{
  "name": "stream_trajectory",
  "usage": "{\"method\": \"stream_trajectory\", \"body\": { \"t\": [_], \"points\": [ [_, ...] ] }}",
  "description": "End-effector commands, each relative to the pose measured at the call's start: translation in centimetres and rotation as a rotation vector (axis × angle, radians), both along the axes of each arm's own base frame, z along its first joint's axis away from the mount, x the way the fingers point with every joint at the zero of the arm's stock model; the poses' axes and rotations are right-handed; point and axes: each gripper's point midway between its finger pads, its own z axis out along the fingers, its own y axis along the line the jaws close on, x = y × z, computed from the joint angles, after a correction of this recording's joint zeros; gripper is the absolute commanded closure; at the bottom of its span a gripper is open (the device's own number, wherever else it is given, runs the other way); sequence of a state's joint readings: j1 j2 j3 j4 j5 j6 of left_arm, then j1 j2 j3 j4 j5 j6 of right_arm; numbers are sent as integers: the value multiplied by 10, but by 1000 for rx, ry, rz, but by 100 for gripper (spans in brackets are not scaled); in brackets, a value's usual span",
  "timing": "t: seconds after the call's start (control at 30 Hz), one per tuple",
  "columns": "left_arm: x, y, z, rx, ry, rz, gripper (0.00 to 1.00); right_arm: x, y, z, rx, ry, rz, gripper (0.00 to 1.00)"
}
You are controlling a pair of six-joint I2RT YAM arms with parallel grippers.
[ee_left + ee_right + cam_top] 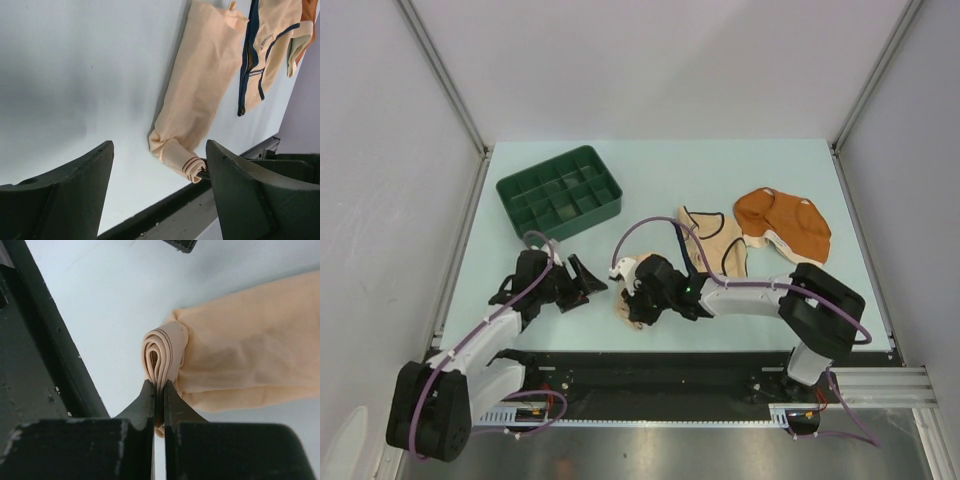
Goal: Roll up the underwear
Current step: Roll the underwear to the center of the board.
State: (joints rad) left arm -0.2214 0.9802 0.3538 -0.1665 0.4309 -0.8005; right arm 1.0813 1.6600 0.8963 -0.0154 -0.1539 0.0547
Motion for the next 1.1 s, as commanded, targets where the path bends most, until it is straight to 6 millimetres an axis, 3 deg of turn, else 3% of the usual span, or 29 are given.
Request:
{"method": "stream_trajectory", "body": {
  "t": [0.0, 0.1, 0.47, 1.07],
  "points": [
    [10, 6, 5, 65, -141, -28, 22, -1, 10, 2, 42, 137, 59, 100],
    [5, -2, 4, 49, -179, -75, 24, -1, 12, -2, 42, 185, 79, 100],
    [-10, -32, -7, 50, -273, -216, 30, 35, 5, -10, 65, 299, 50, 100],
    [-3, -47, -34, 112, -261, -296, 45, 58, -3, -35, 37, 390, 24, 100]
  ]
}}
